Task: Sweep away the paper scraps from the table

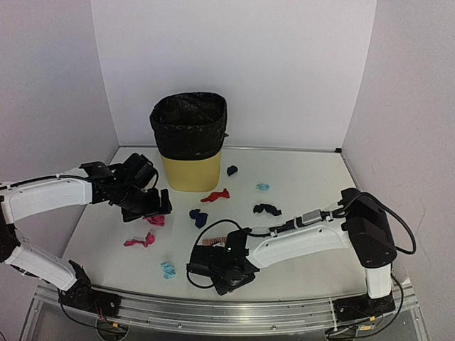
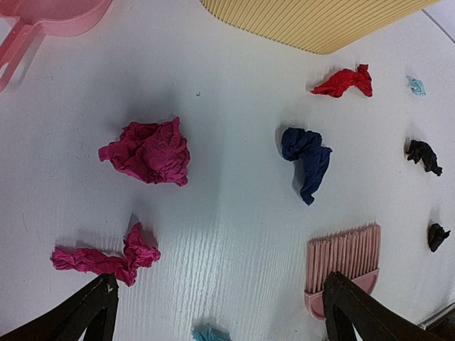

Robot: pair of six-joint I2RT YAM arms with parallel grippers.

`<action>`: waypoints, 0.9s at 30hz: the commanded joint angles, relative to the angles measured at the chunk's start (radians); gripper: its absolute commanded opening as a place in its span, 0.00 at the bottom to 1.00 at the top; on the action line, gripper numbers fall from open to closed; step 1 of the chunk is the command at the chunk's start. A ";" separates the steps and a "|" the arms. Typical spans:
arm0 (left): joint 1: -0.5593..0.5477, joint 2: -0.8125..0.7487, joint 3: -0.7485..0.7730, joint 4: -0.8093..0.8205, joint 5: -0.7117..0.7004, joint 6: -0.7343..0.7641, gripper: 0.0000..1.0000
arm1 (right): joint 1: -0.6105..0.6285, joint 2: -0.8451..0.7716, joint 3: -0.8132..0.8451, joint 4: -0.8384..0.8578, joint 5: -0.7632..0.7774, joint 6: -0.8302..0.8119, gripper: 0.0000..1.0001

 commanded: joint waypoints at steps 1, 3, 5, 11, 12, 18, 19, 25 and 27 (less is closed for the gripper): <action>0.010 -0.030 -0.003 0.004 -0.001 0.011 1.00 | 0.001 0.016 -0.007 -0.024 -0.013 0.046 0.48; 0.012 -0.031 -0.004 0.001 -0.004 0.008 1.00 | 0.001 0.022 -0.002 -0.029 -0.019 0.045 0.44; 0.014 -0.034 -0.002 -0.004 -0.008 0.005 1.00 | 0.001 0.031 0.007 -0.040 -0.028 0.045 0.41; 0.020 -0.061 0.005 -0.020 -0.020 -0.005 1.00 | 0.001 0.036 -0.010 -0.059 -0.048 0.083 0.38; 0.020 -0.067 0.005 -0.022 -0.021 -0.009 1.00 | 0.001 0.033 -0.016 -0.059 -0.048 0.091 0.37; 0.022 -0.095 0.010 -0.046 -0.044 -0.028 1.00 | -0.005 0.052 -0.023 -0.066 -0.083 0.112 0.34; 0.022 -0.097 0.012 -0.049 -0.047 -0.030 1.00 | -0.007 0.059 -0.020 -0.067 -0.092 0.114 0.33; 0.023 -0.105 0.021 -0.064 -0.059 -0.037 1.00 | -0.020 0.070 -0.025 -0.073 -0.121 0.133 0.28; 0.023 -0.108 0.023 -0.066 -0.062 -0.040 1.00 | -0.022 0.071 -0.028 -0.076 -0.123 0.143 0.26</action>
